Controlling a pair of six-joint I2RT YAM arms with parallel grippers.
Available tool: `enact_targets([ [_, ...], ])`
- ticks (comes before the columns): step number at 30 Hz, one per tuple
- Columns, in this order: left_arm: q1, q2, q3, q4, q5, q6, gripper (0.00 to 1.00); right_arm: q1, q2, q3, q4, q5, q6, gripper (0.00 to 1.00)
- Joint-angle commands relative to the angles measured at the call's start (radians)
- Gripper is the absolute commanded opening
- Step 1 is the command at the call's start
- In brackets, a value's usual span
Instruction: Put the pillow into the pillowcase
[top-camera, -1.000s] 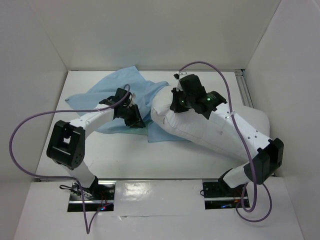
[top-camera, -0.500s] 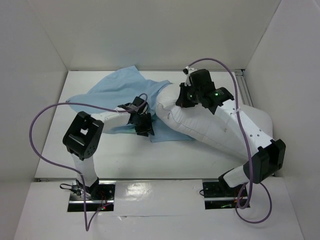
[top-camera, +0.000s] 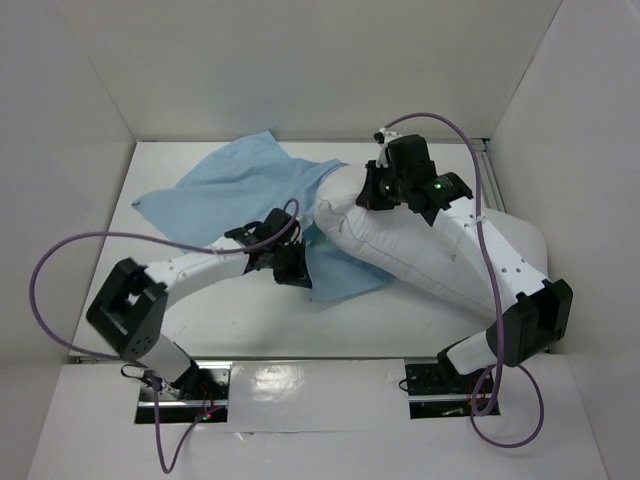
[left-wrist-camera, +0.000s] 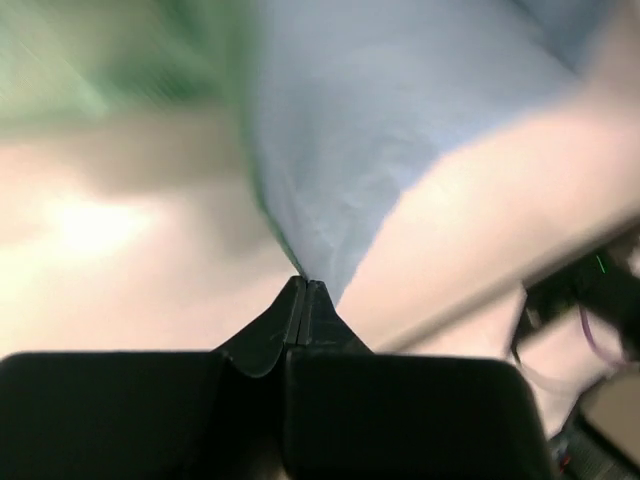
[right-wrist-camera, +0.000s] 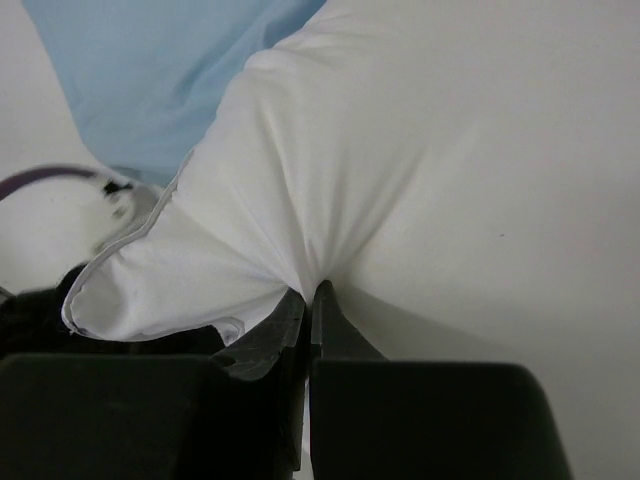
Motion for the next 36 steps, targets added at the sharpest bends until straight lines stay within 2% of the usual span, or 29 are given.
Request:
enact_targets([
  [1, -0.096, -0.206, -0.045, -0.082, 0.063, -0.037, 0.0, -0.026, -0.02, 0.058, 0.077, 0.027, 0.01, 0.0],
  [4, -0.188, -0.286, -0.059, -0.133, 0.093, -0.058, 0.0, -0.026, -0.02, 0.046, 0.086, -0.002, 0.01, 0.0],
  [5, -0.25, -0.312, -0.068, -0.186, 0.119, -0.072, 0.0, -0.026, -0.02, 0.034, 0.086, -0.002, 0.01, 0.0],
  [8, -0.321, -0.324, -0.051, -0.277, 0.166, -0.072, 0.01, -0.026, -0.049, -0.001, 0.086, -0.035, 0.01, 0.0],
  [9, -0.321, -0.335, -0.031, -0.367, 0.141, -0.072, 0.18, -0.026, -0.058, -0.03, 0.086, -0.047, 0.01, 0.0],
  [10, -0.321, -0.335, -0.007, -0.413, 0.109, -0.072, 0.41, -0.026, -0.068, -0.046, 0.086, -0.047, 0.01, 0.0],
  [11, -0.321, -0.366, 0.059, -0.487, 0.013, -0.072, 0.76, -0.026, -0.08, -0.07, 0.077, -0.047, 0.01, 0.0],
  [12, -0.321, -0.381, 0.093, -0.515, -0.044, -0.083, 0.82, -0.026, -0.08, -0.083, 0.077, -0.047, 0.01, 0.0],
  [13, -0.304, -0.395, 0.117, -0.515, -0.09, -0.092, 0.79, -0.026, -0.094, -0.095, 0.077, -0.047, 0.01, 0.0],
  [14, -0.284, -0.409, 0.145, -0.515, -0.133, -0.092, 0.6, -0.026, -0.107, -0.106, 0.077, -0.047, 0.01, 0.0],
  [15, -0.264, -0.429, 0.145, -0.515, -0.208, -0.109, 0.08, -0.026, -0.108, -0.127, 0.077, -0.047, 0.01, 0.0],
  [16, -0.24, -0.429, 0.145, -0.491, -0.227, -0.109, 0.01, -0.026, -0.12, -0.127, 0.077, -0.056, 0.01, 0.0],
  [17, -0.188, -0.429, 0.127, -0.457, -0.236, -0.089, 0.0, -0.016, -0.129, -0.138, 0.086, -0.056, 0.01, 0.0],
  [18, -0.163, -0.409, 0.127, -0.44, -0.259, -0.089, 0.04, -0.016, -0.129, -0.138, 0.086, -0.056, 0.019, 0.0],
  [19, -0.148, -0.371, 0.118, -0.374, -0.27, -0.053, 0.36, -0.016, -0.129, -0.138, 0.086, -0.056, 0.019, 0.0],
  [20, -0.137, -0.348, 0.118, -0.354, -0.294, -0.042, 0.45, -0.016, -0.129, -0.138, 0.086, -0.056, 0.019, 0.0],
  [23, -0.124, -0.244, 0.118, -0.244, -0.37, 0.018, 0.9, -0.016, -0.129, -0.138, 0.086, -0.056, 0.019, 0.0],
  [25, -0.124, -0.194, 0.118, -0.185, -0.408, 0.044, 0.95, -0.016, -0.129, -0.129, 0.086, -0.056, 0.019, 0.0],
  [28, -0.137, -0.105, 0.128, -0.101, -0.482, 0.069, 0.95, -0.016, -0.129, -0.12, 0.077, -0.047, 0.019, 0.0],
  [33, -0.147, 0.008, 0.139, -0.047, -0.503, 0.069, 0.89, -0.016, -0.129, -0.101, 0.077, -0.038, 0.019, 0.0],
  [36, -0.157, 0.079, 0.153, -0.018, -0.534, 0.069, 0.82, -0.016, -0.12, -0.092, 0.067, -0.038, 0.01, 0.0],
])
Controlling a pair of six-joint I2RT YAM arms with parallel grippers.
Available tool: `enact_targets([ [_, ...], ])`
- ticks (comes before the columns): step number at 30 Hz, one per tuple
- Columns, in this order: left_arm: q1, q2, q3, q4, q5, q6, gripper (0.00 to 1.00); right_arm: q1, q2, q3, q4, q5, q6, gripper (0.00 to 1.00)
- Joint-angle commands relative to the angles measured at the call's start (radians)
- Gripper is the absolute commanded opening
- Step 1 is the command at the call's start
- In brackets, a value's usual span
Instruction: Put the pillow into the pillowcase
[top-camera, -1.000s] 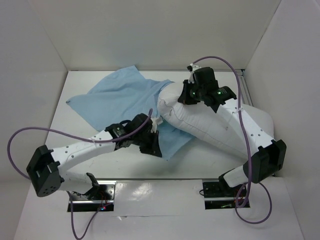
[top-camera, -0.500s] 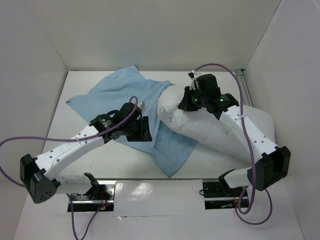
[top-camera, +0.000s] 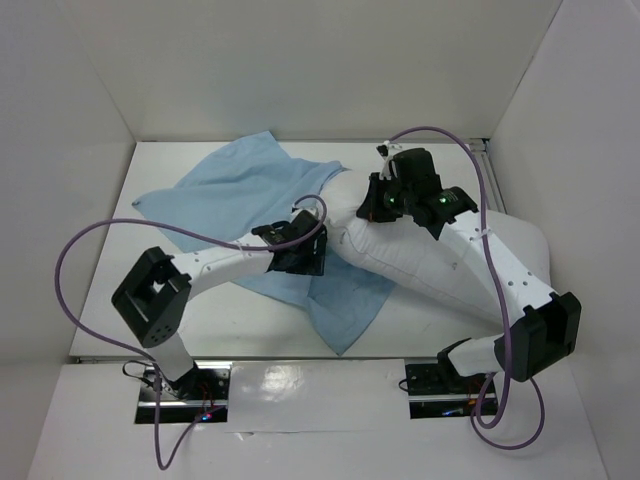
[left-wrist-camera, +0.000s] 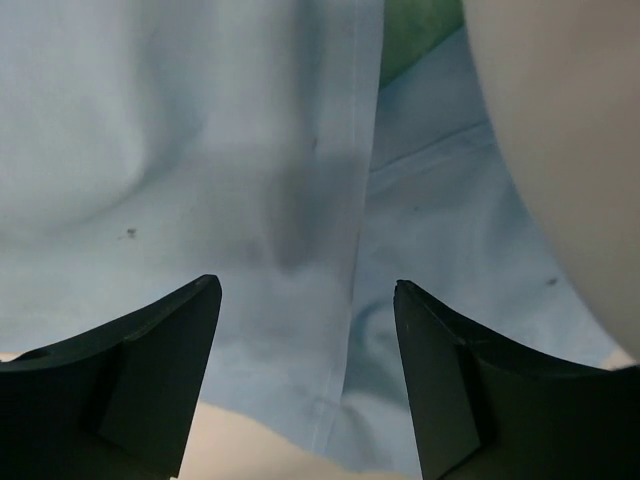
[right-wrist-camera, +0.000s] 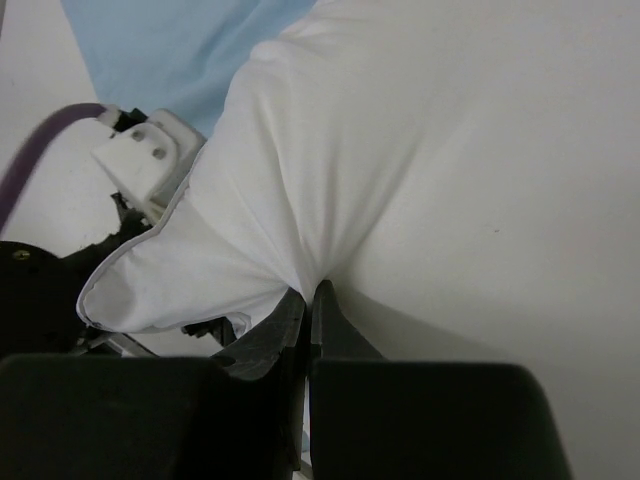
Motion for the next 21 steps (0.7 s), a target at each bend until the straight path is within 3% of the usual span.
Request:
enact_targets([
  [1, -0.014, 0.07, 0.029, 0.076, -0.07, 0.003, 0.82, -0.007, -0.033, 0.042, 0.004, 0.032, -0.011, 0.0],
  [4, -0.014, 0.107, 0.02, 0.088, -0.081, 0.003, 0.78, -0.016, -0.033, 0.051, 0.004, 0.041, -0.011, 0.0],
  [7, -0.014, 0.143, 0.044, 0.077, -0.122, -0.006, 0.64, -0.016, -0.033, 0.051, -0.005, 0.041, -0.011, 0.0],
  [8, 0.008, 0.143, 0.055, 0.064, -0.123, -0.017, 0.55, -0.016, -0.033, 0.051, -0.005, 0.041, -0.011, 0.0],
  [9, 0.017, 0.143, 0.055, 0.042, -0.123, -0.017, 0.26, -0.025, -0.033, 0.051, -0.005, 0.041, -0.011, 0.0],
  [11, 0.034, 0.108, 0.066, 0.024, -0.101, -0.017, 0.0, -0.026, -0.033, 0.042, -0.005, 0.041, -0.011, 0.0],
  [17, 0.085, -0.165, -0.006, -0.003, 0.067, 0.009, 0.0, 0.002, -0.033, 0.023, -0.005, 0.055, -0.02, 0.0],
  [21, 0.105, -0.282, -0.028, -0.013, 0.192, 0.022, 0.0, 0.118, -0.023, -0.014, -0.005, 0.127, -0.04, 0.0],
])
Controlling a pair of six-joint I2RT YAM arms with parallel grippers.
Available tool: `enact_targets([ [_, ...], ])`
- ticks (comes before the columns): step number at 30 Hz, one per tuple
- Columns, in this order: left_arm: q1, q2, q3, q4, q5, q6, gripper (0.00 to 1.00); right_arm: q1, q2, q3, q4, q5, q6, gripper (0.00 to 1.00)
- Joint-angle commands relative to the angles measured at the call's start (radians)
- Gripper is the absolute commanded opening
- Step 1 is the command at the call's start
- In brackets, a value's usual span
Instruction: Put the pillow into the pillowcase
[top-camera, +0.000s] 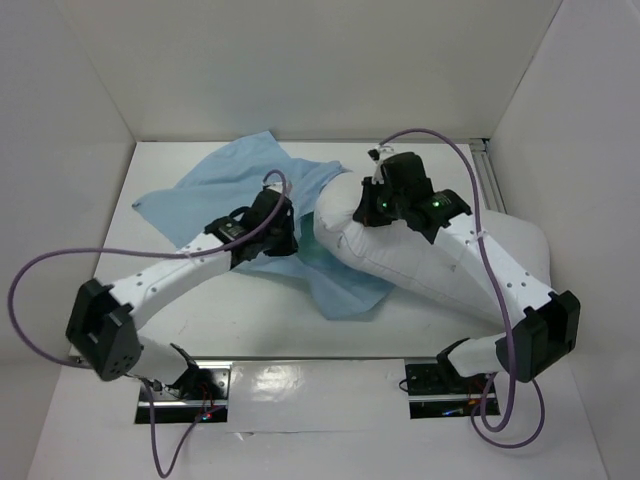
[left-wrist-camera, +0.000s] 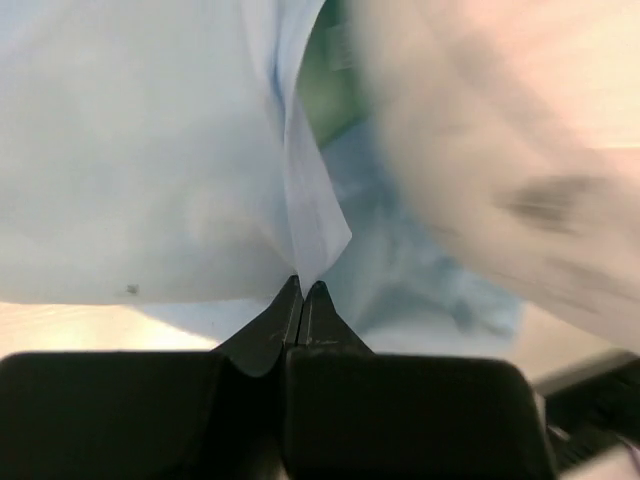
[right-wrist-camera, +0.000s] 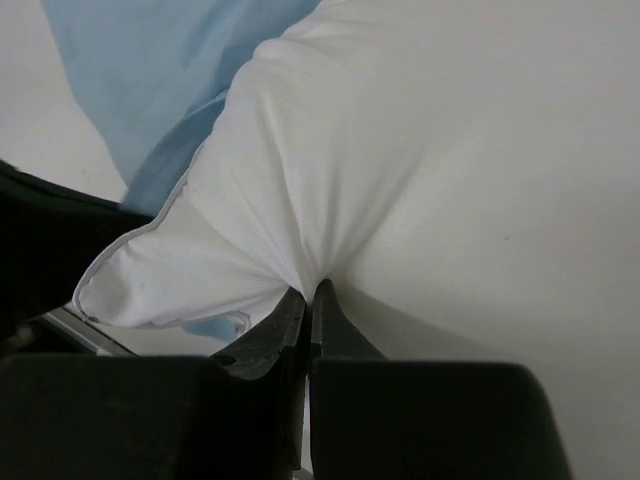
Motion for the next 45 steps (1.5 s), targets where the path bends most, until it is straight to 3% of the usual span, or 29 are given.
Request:
enact_targets([
  [1, 0.005, -0.129, -0.025, -0.005, 0.156, 0.028, 0.0, 0.093, -0.023, -0.024, 0.0, 0.114, -0.032, 0.0],
  [7, 0.015, -0.222, -0.025, -0.03, 0.31, 0.081, 0.0, 0.255, 0.071, -0.016, -0.01, 0.273, 0.025, 0.0],
  [18, 0.006, -0.313, -0.128, -0.049, 0.445, 0.112, 0.0, 0.309, 0.272, 0.275, -0.062, 0.512, 0.14, 0.0],
  [24, 0.006, -0.333, -0.094, -0.086, 0.445, 0.143, 0.0, 0.309, 0.235, 0.271, 0.0, 0.486, 0.179, 0.0],
  [31, 0.006, -0.331, 0.069, -0.117, 0.471, 0.183, 0.0, 0.409, 0.367, 0.102, 0.067, 0.452, 0.244, 0.0],
  [38, 0.006, -0.339, -0.005, -0.167, 0.531, 0.23, 0.01, 0.42, 0.314, 0.056, 0.176, 0.386, 0.245, 0.0],
  [41, 0.006, -0.337, -0.014, -0.225, 0.483, 0.189, 0.7, 0.409, 0.26, 0.012, 0.245, 0.363, 0.254, 0.0],
  [42, 0.017, -0.351, -0.014, -0.225, 0.432, 0.172, 0.87, 0.409, 0.249, -0.013, 0.256, 0.347, 0.254, 0.0],
  [43, 0.017, -0.389, -0.014, -0.239, 0.41, 0.146, 1.0, 0.409, 0.24, -0.013, 0.256, 0.346, 0.263, 0.0],
  [45, 0.057, -0.428, 0.012, -0.239, 0.367, 0.129, 0.96, 0.409, 0.229, -0.025, 0.256, 0.337, 0.263, 0.0],
])
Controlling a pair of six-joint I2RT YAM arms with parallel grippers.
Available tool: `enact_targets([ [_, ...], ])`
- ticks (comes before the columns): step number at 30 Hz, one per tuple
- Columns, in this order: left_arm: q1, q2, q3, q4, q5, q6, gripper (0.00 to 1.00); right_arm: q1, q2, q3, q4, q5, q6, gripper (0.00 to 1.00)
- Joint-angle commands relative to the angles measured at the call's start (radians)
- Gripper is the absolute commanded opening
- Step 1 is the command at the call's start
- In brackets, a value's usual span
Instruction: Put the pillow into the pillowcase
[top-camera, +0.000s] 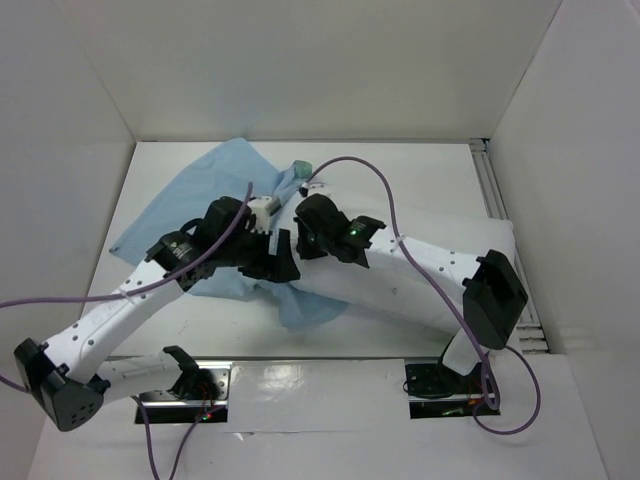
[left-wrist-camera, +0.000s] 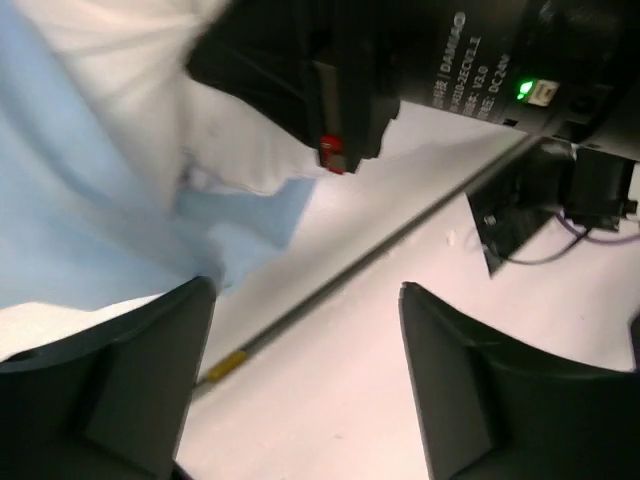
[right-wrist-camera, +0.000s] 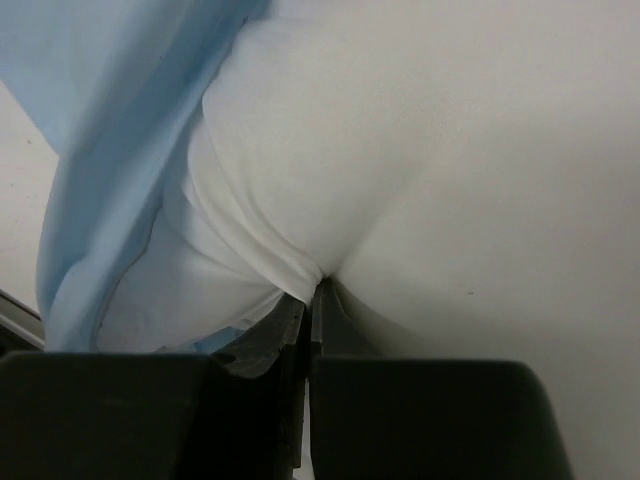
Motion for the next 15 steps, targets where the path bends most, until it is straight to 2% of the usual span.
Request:
enact_targets([
  [1, 0.046, -0.101, 0.044, -0.005, -0.091, -0.06, 0.84, -0.015, -0.046, -0.035, 0.07, -0.003, 0.019, 0.0],
  [2, 0.074, -0.111, 0.057, 0.01, -0.115, -0.06, 0.57, -0.015, -0.046, -0.044, 0.07, -0.015, 0.019, 0.0],
  [4, 0.101, -0.112, 0.105, 0.01, -0.18, -0.06, 0.44, -0.015, -0.056, -0.053, 0.07, -0.015, 0.019, 0.0],
  [5, 0.114, -0.089, 0.122, 0.01, -0.213, -0.081, 0.41, -0.015, -0.056, -0.063, 0.07, -0.015, 0.019, 0.0],
  [8, 0.152, 0.012, 0.172, 0.01, -0.321, -0.117, 0.58, -0.015, -0.066, -0.063, 0.079, -0.015, 0.019, 0.0],
  [11, 0.175, 0.135, 0.217, 0.021, -0.323, -0.117, 0.76, -0.015, -0.066, -0.063, 0.079, -0.015, 0.019, 0.0],
  [15, 0.184, 0.288, 0.298, 0.03, -0.341, -0.097, 0.78, -0.015, -0.076, -0.054, 0.07, -0.015, 0.019, 0.0],
])
